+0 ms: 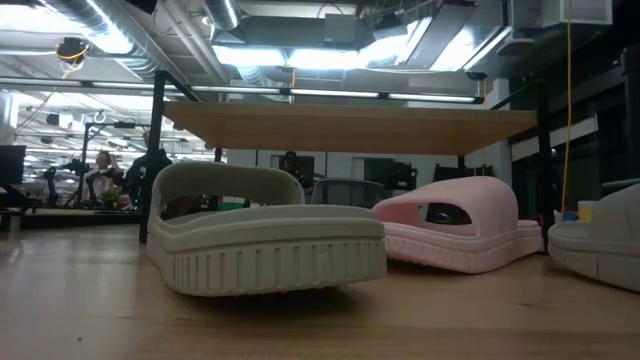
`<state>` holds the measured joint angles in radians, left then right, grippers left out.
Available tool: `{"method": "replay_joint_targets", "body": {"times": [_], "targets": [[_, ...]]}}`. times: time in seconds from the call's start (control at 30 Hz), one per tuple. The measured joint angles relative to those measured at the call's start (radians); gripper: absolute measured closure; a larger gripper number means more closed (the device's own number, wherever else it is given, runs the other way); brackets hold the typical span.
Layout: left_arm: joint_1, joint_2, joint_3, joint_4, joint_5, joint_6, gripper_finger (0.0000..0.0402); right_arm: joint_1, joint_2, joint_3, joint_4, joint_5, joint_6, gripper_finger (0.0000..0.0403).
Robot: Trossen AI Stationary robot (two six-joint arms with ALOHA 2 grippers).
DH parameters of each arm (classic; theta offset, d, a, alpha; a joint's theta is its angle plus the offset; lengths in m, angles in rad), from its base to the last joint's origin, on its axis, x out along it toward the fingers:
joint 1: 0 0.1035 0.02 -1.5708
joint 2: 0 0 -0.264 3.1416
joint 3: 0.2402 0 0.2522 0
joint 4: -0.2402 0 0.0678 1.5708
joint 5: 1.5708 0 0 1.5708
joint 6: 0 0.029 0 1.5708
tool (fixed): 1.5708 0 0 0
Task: Pick and place slides into the shelf
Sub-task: Put the right gray slide on the shelf
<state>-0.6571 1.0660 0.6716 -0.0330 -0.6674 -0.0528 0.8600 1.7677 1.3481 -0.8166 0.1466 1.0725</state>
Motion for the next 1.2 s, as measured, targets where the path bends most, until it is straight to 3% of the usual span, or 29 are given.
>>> {"method": "replay_joint_targets", "body": {"times": [0.17, 0.5, 0.9, 1.2], "targets": [[0.0, 0.0, 0.0, 0.0, 0.0, -0.001, 0.0402, 0.007, 0.062, 0.112, -0.132, -0.007, -0.003, 0.0398], [0.0, 0.0, 0.0, -0.001, 0.004, -0.02, 0.0402, 0.065, 0.258, 0.407, -0.444, 0.145, -0.002, 0.0398], [0.0, 0.0, 0.0, -0.005, 0.005, -0.019, 0.0401, 0.066, 0.301, 0.399, -0.519, 0.146, -0.008, 0.0376], [0.0, 0.0, 0.0, -0.038, 0.008, -0.019, 0.0401, 0.061, 0.301, 0.399, -0.529, 0.148, -0.021, 0.0284]]}}
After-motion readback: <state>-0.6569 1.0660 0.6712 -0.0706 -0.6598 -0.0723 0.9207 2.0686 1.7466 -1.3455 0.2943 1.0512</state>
